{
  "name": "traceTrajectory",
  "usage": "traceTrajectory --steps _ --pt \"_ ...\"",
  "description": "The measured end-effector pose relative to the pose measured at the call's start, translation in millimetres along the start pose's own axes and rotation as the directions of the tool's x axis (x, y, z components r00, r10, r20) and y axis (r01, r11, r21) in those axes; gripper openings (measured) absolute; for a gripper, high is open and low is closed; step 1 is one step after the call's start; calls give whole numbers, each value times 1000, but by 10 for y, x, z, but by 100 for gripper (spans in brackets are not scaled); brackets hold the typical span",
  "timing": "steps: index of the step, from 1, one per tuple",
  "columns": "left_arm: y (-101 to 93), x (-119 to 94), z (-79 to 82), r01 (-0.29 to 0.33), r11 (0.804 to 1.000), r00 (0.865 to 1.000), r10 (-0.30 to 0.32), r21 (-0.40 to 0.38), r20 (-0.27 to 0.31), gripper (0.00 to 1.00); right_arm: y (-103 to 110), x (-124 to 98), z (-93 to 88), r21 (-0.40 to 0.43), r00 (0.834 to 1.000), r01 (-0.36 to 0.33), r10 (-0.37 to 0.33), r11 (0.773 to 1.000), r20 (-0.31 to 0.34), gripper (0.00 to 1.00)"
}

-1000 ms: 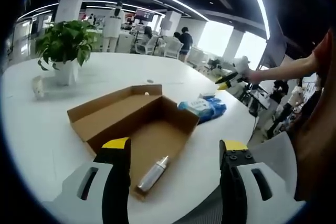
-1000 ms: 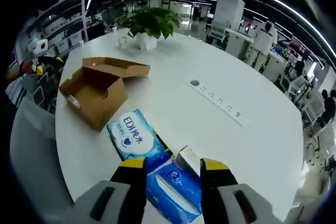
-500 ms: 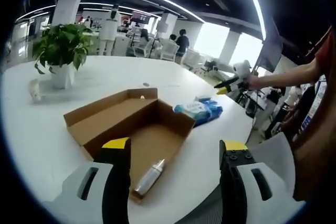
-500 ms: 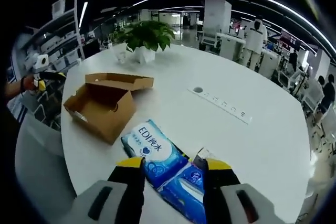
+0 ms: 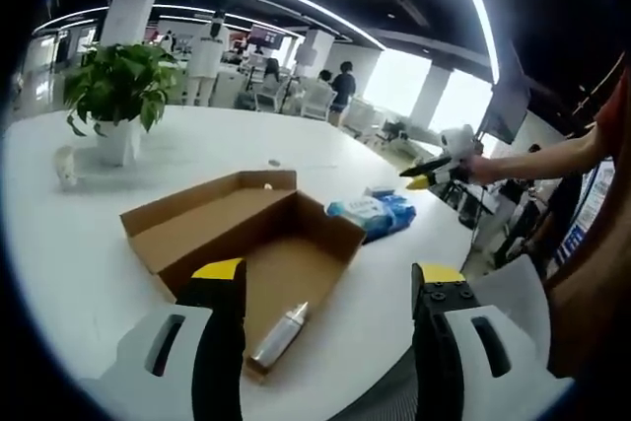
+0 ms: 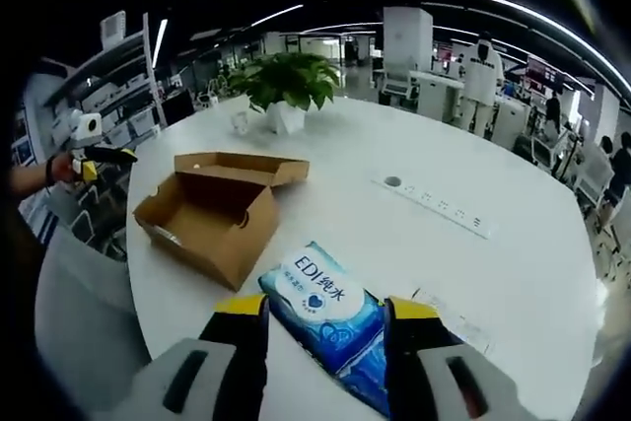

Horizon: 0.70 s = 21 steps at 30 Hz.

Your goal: Operate the shoe box by opening the lid, removing the specified soft item, and placing it in the target area until the item is outside and the box remains undamaged.

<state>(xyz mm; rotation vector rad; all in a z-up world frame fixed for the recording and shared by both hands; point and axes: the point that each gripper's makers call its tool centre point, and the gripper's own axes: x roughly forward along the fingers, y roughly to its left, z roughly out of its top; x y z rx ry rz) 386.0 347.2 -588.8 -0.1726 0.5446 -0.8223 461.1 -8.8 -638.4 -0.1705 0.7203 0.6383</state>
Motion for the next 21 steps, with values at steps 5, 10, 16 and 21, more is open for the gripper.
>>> traceTrajectory --steps 5,10,16,21 --pt "-7 -6 -7 2 1000 1000 -2 1 0 68 88 17 -5 0 1000 -12 12 1000 5 45" --pt "-4 -3 -14 4 1000 1000 -4 2 -3 68 174 28 64 19 999 -13 13 1000 39 46" --pt "-15 18 0 11 1000 1000 -11 4 -2 68 372 79 131 21 997 -42 40 999 65 49" --pt "-19 24 20 13 1000 1000 -13 5 2 68 491 131 133 19 996 -64 62 998 68 50"
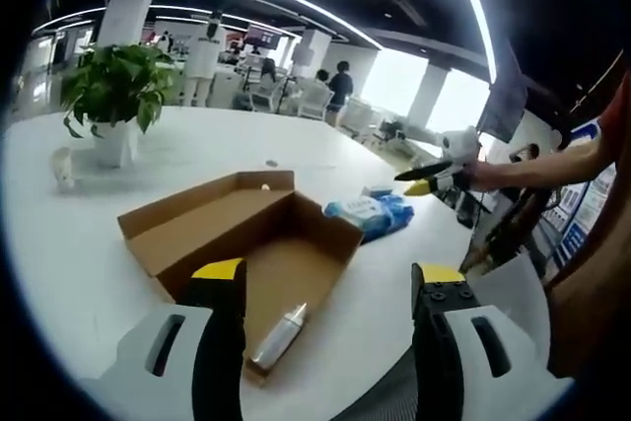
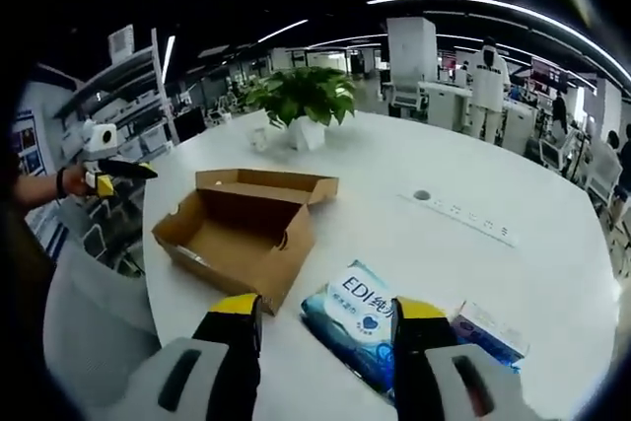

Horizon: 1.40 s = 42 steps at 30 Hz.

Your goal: Operate the shoe box by opening the lid, removing the specified soft item, and placing it in the target area until the item is outside and the box remains undamaged.

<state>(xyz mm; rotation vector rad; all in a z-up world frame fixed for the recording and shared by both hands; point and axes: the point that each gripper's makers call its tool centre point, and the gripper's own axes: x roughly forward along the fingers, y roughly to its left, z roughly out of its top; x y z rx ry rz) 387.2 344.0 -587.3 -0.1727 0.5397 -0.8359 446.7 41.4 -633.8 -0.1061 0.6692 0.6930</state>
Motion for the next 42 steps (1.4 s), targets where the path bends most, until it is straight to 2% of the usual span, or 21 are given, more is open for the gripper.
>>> traceTrajectory --steps 13,20,32,37,42 --pt "32 -66 0 -10 1000 1000 10 -4 10 68 210 135 -19 -12 999 -48 48 999 8 51" --pt "64 -113 -28 -21 1000 1000 21 -8 9 68 401 237 24 -39 996 -84 85 996 10 51" --pt "119 -138 -66 -32 999 999 32 -20 5 68 819 543 230 -163 984 -176 173 971 -31 50" --pt "145 -135 -71 -34 999 999 34 -21 2 68 969 660 308 -183 977 -211 208 960 -34 50" --pt "249 -60 -60 -40 999 999 39 -11 -19 67 1029 716 382 -182 974 -226 225 957 -24 51"
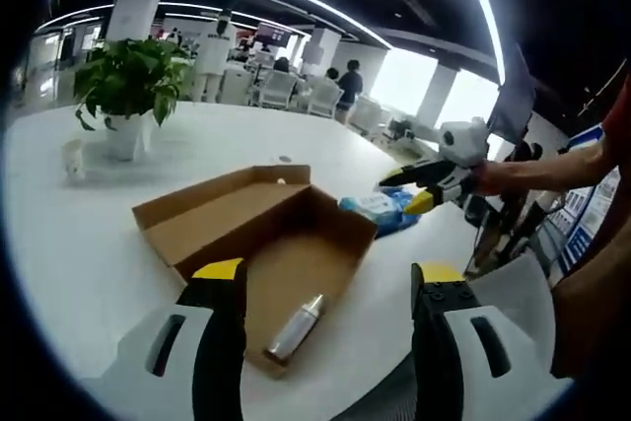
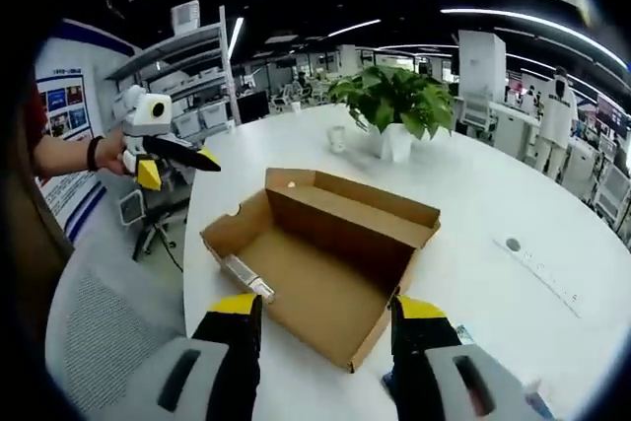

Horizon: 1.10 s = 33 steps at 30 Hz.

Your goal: Operate the shoe box by opening the lid, removing the specified soft item, and placing it in the target area until the item is outside and the box remains undamaged.

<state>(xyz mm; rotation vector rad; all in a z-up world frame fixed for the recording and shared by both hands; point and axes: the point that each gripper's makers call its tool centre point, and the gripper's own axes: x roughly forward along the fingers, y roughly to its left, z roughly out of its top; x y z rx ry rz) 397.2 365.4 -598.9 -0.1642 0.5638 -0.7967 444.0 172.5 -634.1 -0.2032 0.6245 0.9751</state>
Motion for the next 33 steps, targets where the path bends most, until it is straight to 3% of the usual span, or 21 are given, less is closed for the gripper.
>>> traceTrajectory --steps 5,11,14,20,33 --pt "150 165 -70 -20 999 997 22 38 -73 65 82 29 49 -8 1000 -14 14 1000 5 51" --pt "271 402 -233 -8 992 982 32 126 -188 66 193 20 63 -15 1000 -20 20 1000 14 51" --pt "325 490 -342 3 985 966 42 174 -256 66 237 6 33 -24 1000 -18 18 1000 9 52" --pt "384 646 -576 57 959 919 58 278 -389 66 323 -48 -33 -19 1000 -15 15 1000 6 52" --pt "469 919 -892 139 934 849 58 328 -525 64 438 -175 -190 19 1000 16 -16 1000 11 53"
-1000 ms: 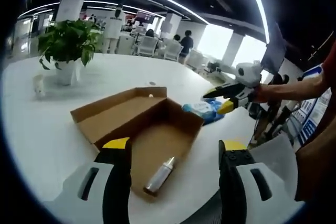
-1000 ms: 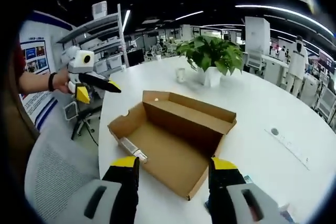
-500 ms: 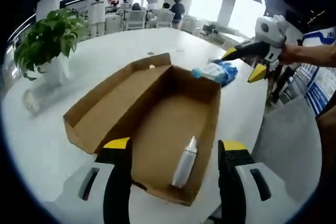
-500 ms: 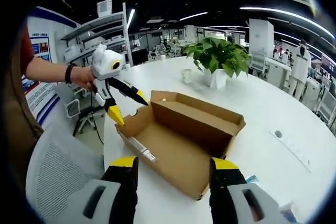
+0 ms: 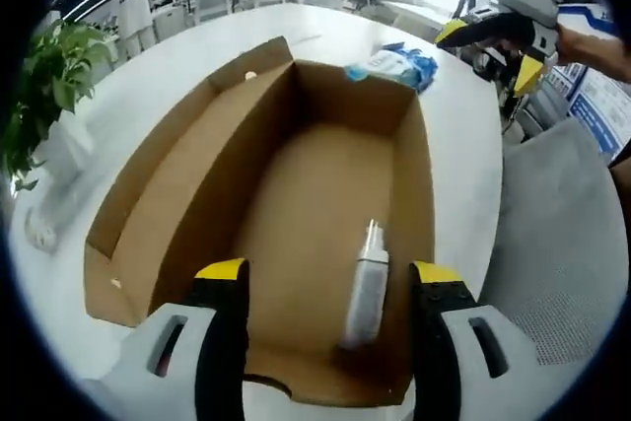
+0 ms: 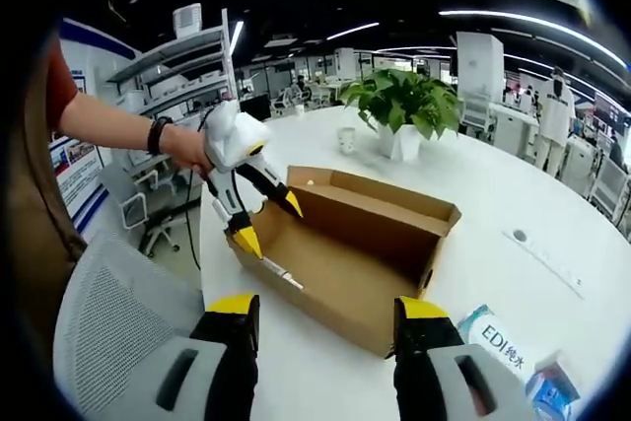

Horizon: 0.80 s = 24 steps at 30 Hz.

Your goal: Operate the shoe box by opening the lid, removing the specified soft item, and placing it in the target area until the item is outside and the box remains undamaged.

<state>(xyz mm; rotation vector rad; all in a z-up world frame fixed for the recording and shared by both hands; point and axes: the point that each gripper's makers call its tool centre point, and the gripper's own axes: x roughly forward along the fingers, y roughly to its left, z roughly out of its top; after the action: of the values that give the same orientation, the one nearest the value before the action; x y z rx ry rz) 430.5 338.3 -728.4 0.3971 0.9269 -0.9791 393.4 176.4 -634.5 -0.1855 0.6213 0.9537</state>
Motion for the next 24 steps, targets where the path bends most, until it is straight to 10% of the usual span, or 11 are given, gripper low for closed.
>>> traceTrajectory --steps 24 --pt "-24 292 -169 48 991 990 -30 124 -140 66 -120 -194 -60 80 997 66 -69 995 35 53"
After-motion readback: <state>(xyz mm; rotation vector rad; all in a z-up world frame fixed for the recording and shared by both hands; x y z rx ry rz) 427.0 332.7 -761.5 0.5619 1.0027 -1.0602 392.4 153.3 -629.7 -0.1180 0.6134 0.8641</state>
